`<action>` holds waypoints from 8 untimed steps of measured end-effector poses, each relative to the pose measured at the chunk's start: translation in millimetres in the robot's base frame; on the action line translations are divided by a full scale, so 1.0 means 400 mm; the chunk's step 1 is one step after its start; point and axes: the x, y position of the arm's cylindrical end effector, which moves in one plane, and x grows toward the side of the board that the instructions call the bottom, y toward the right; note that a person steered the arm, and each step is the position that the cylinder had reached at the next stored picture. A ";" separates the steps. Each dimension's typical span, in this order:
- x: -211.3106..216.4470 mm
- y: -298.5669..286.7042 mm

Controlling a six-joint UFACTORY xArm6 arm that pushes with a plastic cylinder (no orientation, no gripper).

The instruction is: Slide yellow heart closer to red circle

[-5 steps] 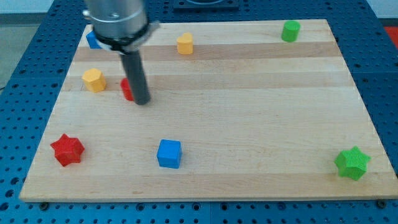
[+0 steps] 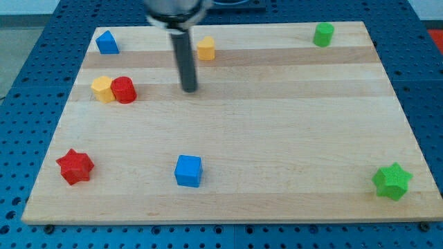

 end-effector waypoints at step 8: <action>-0.287 -0.090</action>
